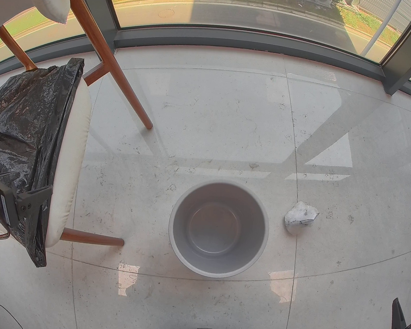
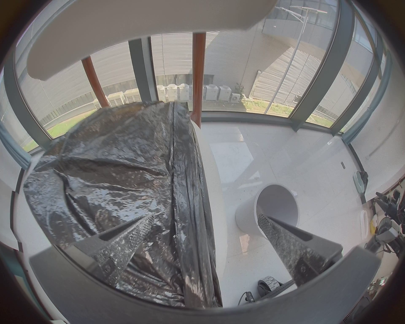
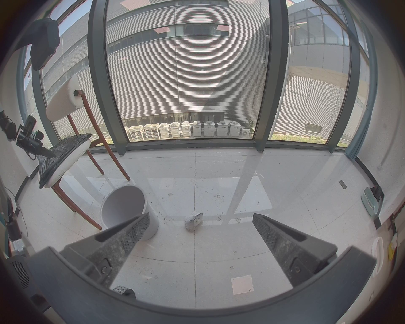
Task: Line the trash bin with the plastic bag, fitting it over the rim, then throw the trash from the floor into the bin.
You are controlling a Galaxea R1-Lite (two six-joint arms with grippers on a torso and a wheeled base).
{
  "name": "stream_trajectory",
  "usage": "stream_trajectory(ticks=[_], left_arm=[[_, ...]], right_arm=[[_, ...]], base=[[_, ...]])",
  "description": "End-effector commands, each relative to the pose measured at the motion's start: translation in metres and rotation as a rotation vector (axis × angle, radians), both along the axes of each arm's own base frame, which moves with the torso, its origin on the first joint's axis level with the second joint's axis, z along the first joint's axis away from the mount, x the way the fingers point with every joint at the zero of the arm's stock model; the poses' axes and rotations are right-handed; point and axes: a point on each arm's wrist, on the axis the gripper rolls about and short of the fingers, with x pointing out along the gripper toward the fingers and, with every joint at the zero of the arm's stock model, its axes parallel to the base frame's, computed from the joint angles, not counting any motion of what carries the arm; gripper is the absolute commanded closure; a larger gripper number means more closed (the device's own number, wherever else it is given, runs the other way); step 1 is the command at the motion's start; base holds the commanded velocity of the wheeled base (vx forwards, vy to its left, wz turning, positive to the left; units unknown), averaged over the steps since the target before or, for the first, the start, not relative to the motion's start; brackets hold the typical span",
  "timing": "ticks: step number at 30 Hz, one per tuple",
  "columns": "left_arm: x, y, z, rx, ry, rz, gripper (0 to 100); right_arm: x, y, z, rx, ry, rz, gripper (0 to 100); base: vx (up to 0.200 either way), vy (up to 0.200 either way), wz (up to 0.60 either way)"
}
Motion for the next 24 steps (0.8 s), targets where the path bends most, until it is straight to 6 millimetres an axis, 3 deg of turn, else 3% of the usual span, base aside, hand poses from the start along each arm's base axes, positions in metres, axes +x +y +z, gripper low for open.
stream_trajectory(ticks=[1, 8, 13, 24], left_arm=[[0.027, -0.001, -0.005, -0.002, 0.073, -0.011, 0], [0.047, -0.001, -0.003, 0.006, 0.078, -0.009, 0], [0.074, -0.001, 0.0, 0.01, -0.005, 0.012, 0], [0.077, 0.002, -0.006, 0.039, 0.001, 0.111, 0]], right_arm=[[0.0, 0.0, -0.005, 0.001, 0.002, 0.001, 0], [0.0, 0.0, -0.005, 0.001, 0.002, 0.001, 0], [0.0, 0.0, -0.005, -0.001, 0.002, 0.001, 0], [0.0, 0.0, -0.005, -0.001, 0.002, 0.001, 0]], base=[[0.0, 0.0, 0.0], [0.0, 0.0, 0.0], [0.0, 0.0, 0.0], [0.0, 0.0, 0.0]])
